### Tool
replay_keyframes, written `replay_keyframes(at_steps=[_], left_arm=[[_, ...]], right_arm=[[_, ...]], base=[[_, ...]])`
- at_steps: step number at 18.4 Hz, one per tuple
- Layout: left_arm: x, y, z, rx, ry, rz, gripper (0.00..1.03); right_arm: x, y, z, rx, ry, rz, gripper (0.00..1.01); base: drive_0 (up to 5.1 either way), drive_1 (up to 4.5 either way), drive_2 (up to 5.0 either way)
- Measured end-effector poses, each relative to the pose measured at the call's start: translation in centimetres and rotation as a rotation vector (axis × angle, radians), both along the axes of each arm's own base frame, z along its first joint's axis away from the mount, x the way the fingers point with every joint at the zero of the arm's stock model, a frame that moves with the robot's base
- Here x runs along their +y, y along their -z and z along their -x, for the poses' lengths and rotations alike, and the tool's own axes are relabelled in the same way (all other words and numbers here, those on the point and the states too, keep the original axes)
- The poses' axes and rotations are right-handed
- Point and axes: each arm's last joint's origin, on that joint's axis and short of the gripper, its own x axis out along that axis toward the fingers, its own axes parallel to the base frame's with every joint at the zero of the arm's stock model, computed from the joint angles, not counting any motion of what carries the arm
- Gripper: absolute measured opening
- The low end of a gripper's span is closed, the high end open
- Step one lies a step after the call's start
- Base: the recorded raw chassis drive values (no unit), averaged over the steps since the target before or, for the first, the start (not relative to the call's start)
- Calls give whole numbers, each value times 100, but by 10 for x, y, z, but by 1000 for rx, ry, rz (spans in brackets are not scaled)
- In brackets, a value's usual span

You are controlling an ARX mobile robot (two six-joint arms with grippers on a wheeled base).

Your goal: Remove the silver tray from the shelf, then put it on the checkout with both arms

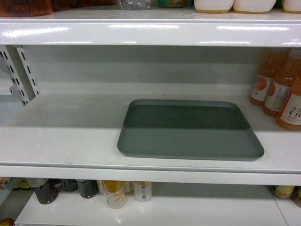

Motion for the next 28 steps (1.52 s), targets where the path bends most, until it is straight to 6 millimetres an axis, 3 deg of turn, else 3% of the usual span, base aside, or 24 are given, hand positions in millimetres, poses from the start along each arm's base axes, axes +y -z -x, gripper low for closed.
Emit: replay_keyframes(at_steps=[2,3,4,6,9,14,17,21,27,28], left_arm=[[0,0,0,0,0,0,98],[-1,2,0,139,-40,13,98],[-7,-1,-8,266,-52,22,98],[-22,-9,-44,362,12,43,98],[-44,18,-107,574,112,84,98],[-76,81,-177,797,131,51,98],[-90,100,-206,832,135,34,98],[-101,96,-243,788,141,44,98],[-104,92,-254,774,143,47,98],[-108,92,-265,768,143,47,98]], right_arm=[[0,2,0,36,-10,3,98],[-1,3,-3,232,-69,22,98],[-4,2,-13,328,-88,16,98],[-8,7,-36,412,-130,8,98],[-13,25,-82,531,-142,-36,98],[2,55,-156,647,-219,-119,98],[11,77,-195,707,-222,-140,98],[12,92,-242,724,-163,-168,98],[12,94,-257,723,-150,-183,98],[12,93,-271,716,-138,-193,98]], base=[[0,0,0],[0,0,0],[0,0,0],[0,0,0],[0,0,0],[0,0,0],[0,0,0],[0,0,0],[0,0,0],[0,0,0]])
